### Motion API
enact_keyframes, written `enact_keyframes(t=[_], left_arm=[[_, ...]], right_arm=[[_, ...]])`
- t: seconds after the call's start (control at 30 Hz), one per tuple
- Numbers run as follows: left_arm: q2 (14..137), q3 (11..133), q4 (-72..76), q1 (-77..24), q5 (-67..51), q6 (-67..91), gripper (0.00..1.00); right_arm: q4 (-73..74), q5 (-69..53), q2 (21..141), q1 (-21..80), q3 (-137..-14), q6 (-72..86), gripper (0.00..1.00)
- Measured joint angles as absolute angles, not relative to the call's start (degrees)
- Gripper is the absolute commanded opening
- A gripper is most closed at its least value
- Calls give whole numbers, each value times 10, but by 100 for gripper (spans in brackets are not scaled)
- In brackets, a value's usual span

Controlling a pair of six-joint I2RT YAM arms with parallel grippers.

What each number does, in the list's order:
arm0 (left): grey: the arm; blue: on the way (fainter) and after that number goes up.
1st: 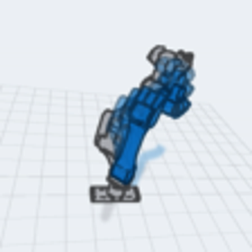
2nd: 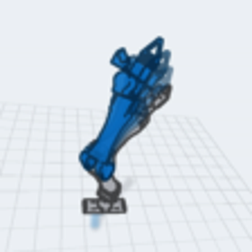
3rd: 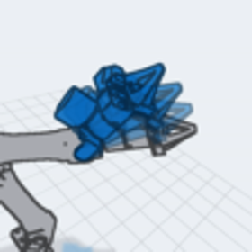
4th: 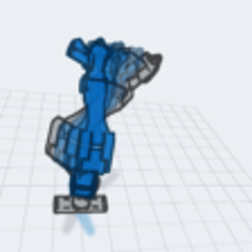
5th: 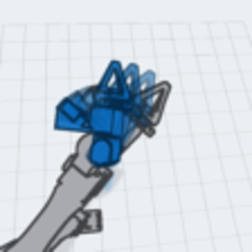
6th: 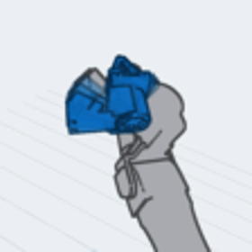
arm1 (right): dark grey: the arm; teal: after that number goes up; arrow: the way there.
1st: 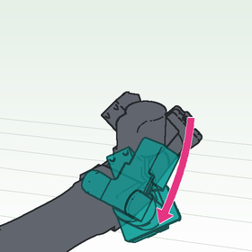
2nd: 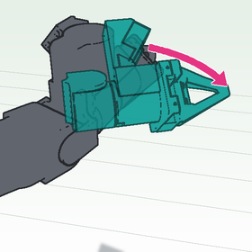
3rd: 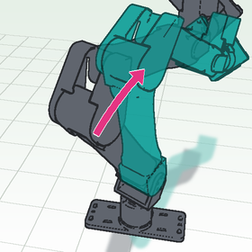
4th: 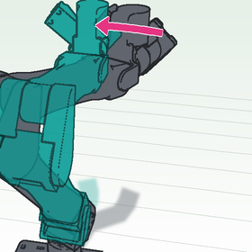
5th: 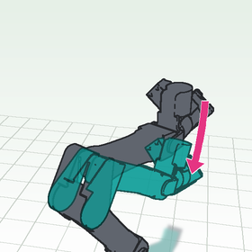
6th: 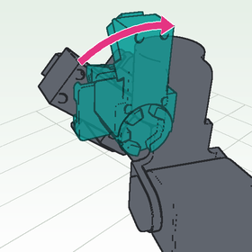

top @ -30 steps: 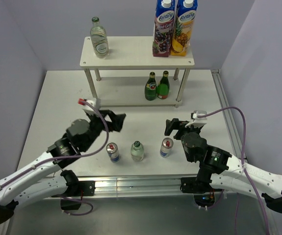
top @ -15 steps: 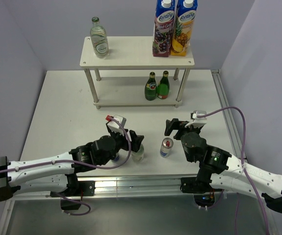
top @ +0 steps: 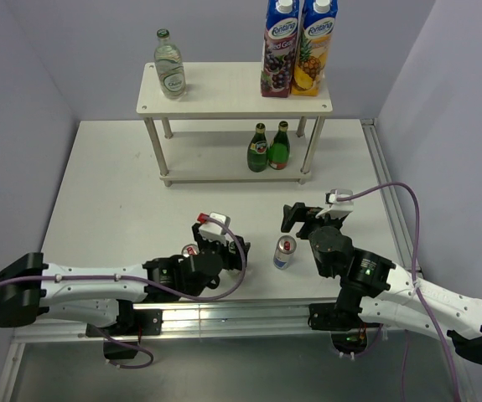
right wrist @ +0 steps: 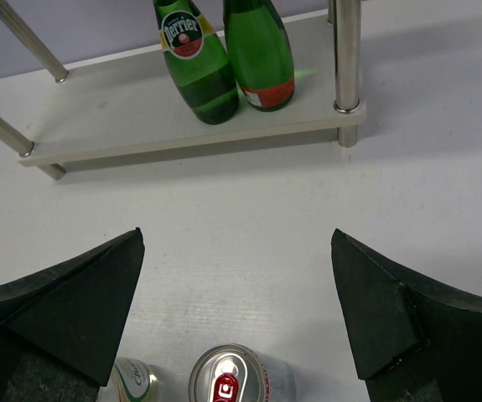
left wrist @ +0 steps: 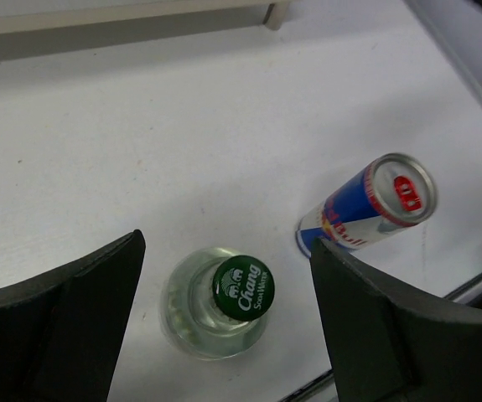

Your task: Place and organize the beverage onto the shelf

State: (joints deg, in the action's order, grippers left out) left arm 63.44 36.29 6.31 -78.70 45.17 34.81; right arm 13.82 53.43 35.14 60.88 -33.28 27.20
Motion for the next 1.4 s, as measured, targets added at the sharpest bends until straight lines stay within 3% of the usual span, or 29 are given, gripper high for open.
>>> enact_keyframes(t=[0.27, 0.57, 0.73, 0.9, 0.97, 1.4], left_arm=[[711, 364, 40, -819, 526, 383, 81], [723, 377, 31, -830, 581, 412, 64], [744, 392, 32, -835, 591, 418, 47], [757, 407, 22, -836, 619, 416, 8], [761, 410, 18, -838, 624, 419, 0], [771, 496, -114, -843, 631, 383, 0]], right_arm=[[140, 534, 351, 609, -333, 272, 99], [143, 534, 351, 609, -333, 272, 99], [144, 534, 351, 609, -333, 273, 99], [145, 534, 350, 609, -333, 274, 99], [147, 534, 350, 609, -333, 274, 99], [147, 534, 345, 609, -333, 275, 99]])
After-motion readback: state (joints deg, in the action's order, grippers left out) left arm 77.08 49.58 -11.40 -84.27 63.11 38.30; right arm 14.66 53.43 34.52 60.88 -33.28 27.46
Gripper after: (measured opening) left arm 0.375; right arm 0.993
